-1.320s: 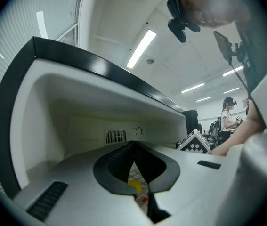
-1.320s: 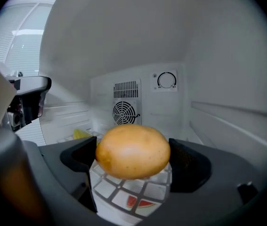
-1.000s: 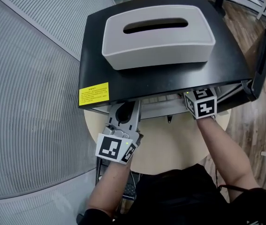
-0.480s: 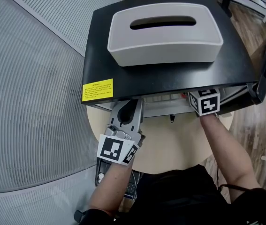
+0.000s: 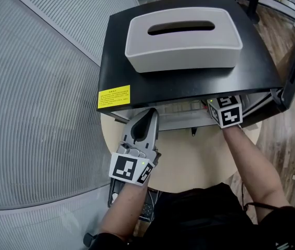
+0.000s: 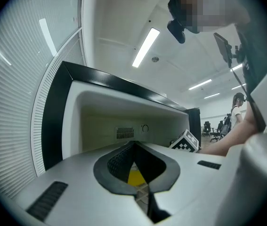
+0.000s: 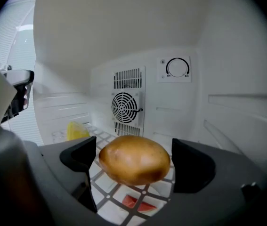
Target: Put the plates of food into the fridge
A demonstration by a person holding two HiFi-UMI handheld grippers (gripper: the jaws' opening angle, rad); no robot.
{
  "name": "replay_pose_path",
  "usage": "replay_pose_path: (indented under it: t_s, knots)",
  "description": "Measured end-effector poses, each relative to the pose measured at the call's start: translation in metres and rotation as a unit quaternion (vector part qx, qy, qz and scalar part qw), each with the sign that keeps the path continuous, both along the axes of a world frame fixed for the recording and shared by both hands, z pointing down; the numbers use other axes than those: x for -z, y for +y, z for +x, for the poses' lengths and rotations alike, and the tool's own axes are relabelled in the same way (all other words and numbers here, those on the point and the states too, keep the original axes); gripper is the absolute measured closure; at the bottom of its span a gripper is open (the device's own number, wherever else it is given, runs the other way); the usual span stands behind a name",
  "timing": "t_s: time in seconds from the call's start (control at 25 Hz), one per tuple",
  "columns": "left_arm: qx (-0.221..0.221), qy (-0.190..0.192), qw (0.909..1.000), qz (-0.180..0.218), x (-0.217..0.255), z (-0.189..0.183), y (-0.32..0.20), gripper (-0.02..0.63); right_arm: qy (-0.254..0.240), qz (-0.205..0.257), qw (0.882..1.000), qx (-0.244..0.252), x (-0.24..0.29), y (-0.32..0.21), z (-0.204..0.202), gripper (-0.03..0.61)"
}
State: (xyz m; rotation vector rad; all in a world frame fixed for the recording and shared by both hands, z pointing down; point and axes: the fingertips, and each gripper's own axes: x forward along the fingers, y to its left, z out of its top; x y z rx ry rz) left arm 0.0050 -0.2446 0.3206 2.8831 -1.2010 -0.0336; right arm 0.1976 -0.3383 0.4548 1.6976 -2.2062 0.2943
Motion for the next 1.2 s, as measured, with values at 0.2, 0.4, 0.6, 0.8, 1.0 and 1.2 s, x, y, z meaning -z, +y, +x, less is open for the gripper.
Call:
replay_pose_path:
  t_s: [0.2, 0.4, 0.6, 0.8, 1.0, 1.2]
  knots:
    - [-0.005, -0.002, 1.0, 0.004, 0.006, 0.001, 0.008, 0.607, 0.029, 0.031, 0.999, 0.014, 0.018, 0.004, -0.006, 0.084]
    - [-0.013, -0.002, 0.9999, 0.01, 0.013, 0.005, 0.018, 0.607, 0.026, 0.042, 0.999, 0.012, 0.027, 0.016, -0.006, 0.084]
    - [-0.019, -0.002, 0.9997, 0.013, 0.019, 0.004, 0.029, 0.607, 0.033, 0.065, 0.997, 0.009, 0.04, 0.03, -0.009, 0.084]
    - [-0.018, -0.001, 0.9997, 0.016, 0.025, -0.002, 0.039, 0.608, 0.018, 0.085, 0.996, 0.016, 0.054, 0.046, -0.016, 0.084]
    - [-0.021, 0.002, 0.9997, 0.014, 0.027, -0.008, 0.047, 0.607, 0.011, 0.108, 0.994, 0.023, 0.07, 0.063, -0.023, 0.084]
    - [-0.03, 0.006, 0.9994, 0.016, 0.028, -0.015, 0.056, 0.607, -0.003, 0.125, 0.992, 0.011, 0.08, 0.085, -0.023, 0.084]
